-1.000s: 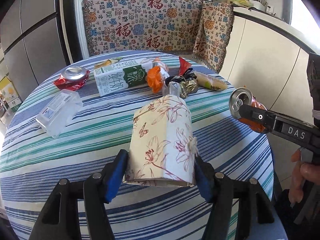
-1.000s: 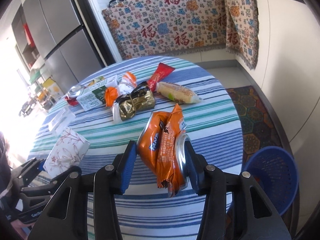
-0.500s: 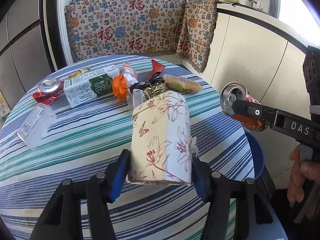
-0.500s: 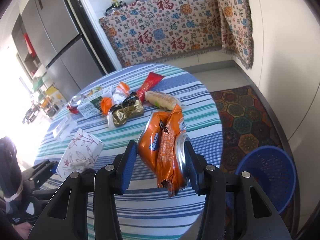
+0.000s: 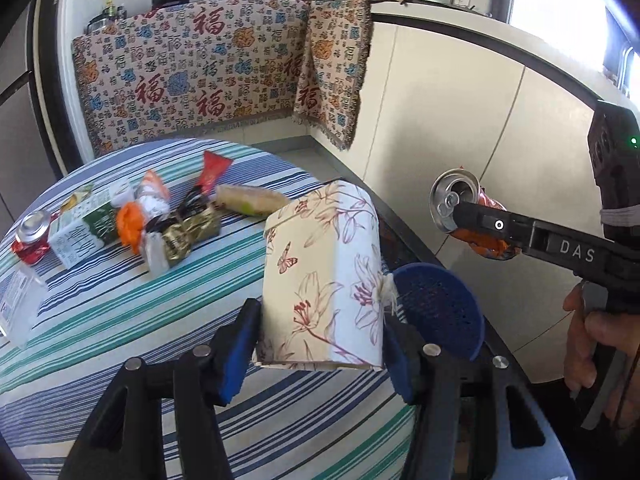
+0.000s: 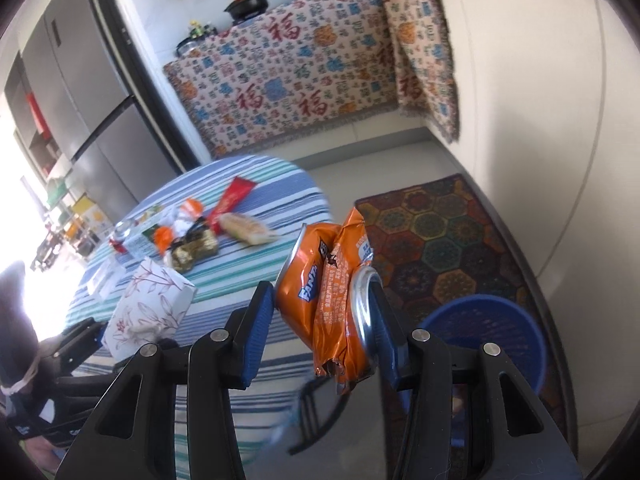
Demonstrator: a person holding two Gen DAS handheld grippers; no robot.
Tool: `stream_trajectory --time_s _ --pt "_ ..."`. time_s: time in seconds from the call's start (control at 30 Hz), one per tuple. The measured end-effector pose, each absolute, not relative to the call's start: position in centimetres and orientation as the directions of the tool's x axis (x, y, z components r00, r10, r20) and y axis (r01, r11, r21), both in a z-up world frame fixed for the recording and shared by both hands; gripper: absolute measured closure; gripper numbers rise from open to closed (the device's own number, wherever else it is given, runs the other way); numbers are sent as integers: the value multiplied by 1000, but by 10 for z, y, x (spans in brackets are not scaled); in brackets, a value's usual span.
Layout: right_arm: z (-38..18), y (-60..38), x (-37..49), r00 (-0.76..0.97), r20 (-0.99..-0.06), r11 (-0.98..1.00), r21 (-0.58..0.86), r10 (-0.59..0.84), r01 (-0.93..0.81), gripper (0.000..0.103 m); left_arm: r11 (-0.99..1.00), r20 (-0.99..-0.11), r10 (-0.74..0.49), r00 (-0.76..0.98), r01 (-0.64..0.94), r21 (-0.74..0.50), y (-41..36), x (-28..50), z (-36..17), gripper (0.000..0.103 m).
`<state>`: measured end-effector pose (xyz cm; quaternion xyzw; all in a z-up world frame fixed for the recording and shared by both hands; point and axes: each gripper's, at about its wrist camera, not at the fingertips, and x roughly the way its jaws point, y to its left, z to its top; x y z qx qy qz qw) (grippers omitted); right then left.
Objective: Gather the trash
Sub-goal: 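Carry floral wrapper and orange bag to the wastebasket and release both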
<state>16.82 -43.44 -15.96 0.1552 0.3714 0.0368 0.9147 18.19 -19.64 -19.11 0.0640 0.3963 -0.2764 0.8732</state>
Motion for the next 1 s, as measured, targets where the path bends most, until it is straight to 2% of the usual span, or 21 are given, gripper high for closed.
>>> stream_trajectory --time_s 0.33,0.7,0.77,0.8,0.83,0.87,1.0 --pt "-181 -536 154 670 -733 924 327 115 200 55 725 -756 -527 388 669 -161 -312 178 -210 44" --pt "-225 -600 156 647 -743 833 461 173 306 54 681 -788 -525 321 714 -162 -395 187 -255 42" --pt "-228 -606 158 651 -736 816 485 187 315 50 675 -796 -522 307 719 -166 -405 191 -265 35" --pt "-228 -610 159 657 -730 808 495 188 319 45 675 -799 -518 304 719 -164 -408 188 -269 34" --pt "-229 -612 158 662 -727 805 496 179 327 32 677 -804 -514 299 718 -165 -414 190 -273 34" --pt "-228 -615 158 671 -722 801 497 167 335 29 676 -809 -512 289 717 -172 -419 192 -279 34" --pt "-220 -623 153 702 -703 795 488 113 360 28 671 -807 -528 264 712 -206 -437 204 -290 32"
